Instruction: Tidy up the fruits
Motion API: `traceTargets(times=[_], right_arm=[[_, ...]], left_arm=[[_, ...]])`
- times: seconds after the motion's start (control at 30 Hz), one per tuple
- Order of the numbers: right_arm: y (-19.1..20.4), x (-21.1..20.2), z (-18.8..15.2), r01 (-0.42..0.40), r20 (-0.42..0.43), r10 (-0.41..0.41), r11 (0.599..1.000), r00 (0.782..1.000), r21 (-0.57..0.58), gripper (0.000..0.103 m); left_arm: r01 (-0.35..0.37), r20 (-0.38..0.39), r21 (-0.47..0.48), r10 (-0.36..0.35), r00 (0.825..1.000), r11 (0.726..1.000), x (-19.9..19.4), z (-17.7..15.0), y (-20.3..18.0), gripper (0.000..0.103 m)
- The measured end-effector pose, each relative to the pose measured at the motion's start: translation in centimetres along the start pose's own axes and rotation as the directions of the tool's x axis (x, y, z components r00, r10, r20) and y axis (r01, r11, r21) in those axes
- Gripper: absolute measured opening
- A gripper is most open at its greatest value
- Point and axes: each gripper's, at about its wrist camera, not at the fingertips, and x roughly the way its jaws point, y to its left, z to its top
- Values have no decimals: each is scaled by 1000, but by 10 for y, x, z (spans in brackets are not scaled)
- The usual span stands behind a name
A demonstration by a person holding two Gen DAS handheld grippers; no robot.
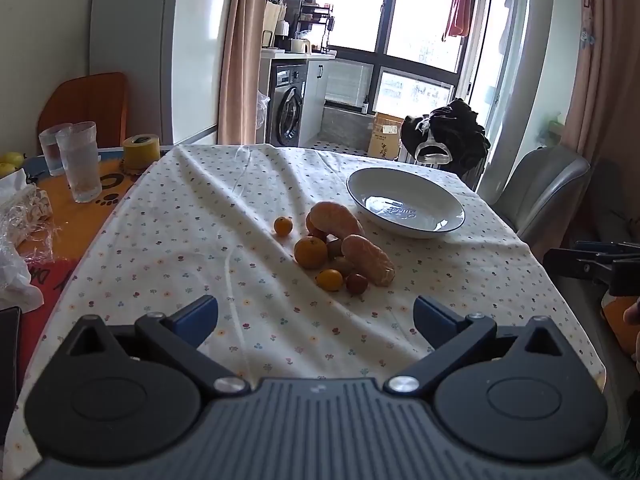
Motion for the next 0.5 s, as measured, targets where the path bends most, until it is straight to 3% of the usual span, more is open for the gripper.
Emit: traceTargets(times=[0.5], right_arm=[[5,0,0,-17,5,17,1000,1000,-12,103]], left_arm=[[0,0,-13,0,1000,1000,-1,-1,5,103]])
